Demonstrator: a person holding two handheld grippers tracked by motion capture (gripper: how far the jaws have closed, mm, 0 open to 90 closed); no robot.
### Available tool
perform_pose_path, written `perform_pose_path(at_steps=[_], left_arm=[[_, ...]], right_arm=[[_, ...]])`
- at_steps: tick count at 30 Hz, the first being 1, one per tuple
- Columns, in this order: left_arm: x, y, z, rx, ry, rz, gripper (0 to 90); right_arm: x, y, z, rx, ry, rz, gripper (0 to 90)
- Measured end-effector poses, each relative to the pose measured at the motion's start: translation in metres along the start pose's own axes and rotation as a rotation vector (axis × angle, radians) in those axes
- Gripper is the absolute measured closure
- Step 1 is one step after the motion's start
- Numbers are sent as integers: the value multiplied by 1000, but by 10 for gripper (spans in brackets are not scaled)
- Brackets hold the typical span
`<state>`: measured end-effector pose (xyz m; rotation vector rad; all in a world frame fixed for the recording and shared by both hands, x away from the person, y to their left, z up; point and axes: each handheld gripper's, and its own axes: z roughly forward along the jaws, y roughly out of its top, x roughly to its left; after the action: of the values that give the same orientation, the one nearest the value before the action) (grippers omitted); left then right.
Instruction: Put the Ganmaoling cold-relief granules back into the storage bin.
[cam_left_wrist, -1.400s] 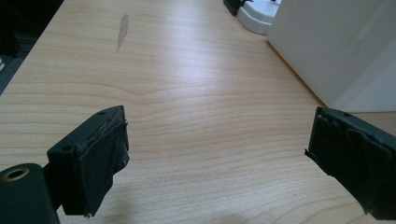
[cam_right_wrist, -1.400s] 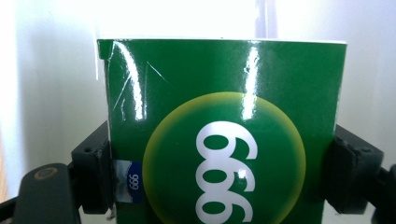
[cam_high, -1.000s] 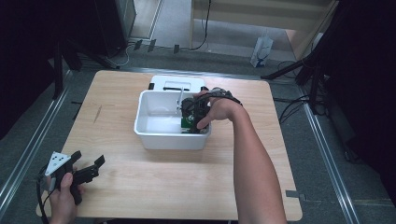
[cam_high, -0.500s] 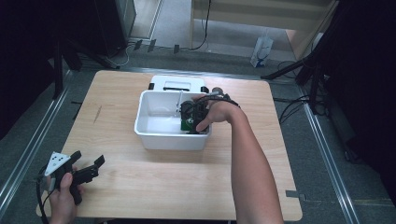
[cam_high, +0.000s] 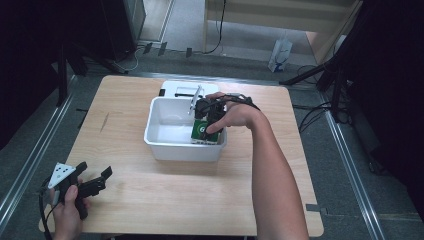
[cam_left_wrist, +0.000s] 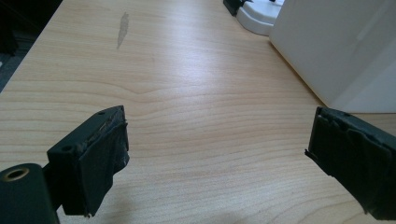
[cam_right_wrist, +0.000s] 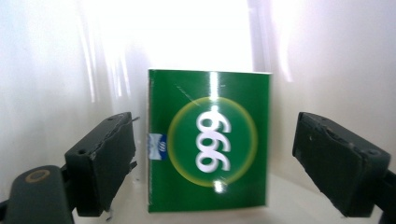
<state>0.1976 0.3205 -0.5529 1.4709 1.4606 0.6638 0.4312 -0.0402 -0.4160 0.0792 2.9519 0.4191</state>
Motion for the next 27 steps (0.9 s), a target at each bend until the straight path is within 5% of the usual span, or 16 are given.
perform_pose_path(at_steps=[11, 27], left_arm=[[-1, 0, 0, -2, 3, 1, 56], [-2, 0, 1, 9, 7, 12, 56]], right_arm=[[3, -10, -38, -22, -78, 48, 94], [11, -62, -74, -39, -150, 147, 13]])
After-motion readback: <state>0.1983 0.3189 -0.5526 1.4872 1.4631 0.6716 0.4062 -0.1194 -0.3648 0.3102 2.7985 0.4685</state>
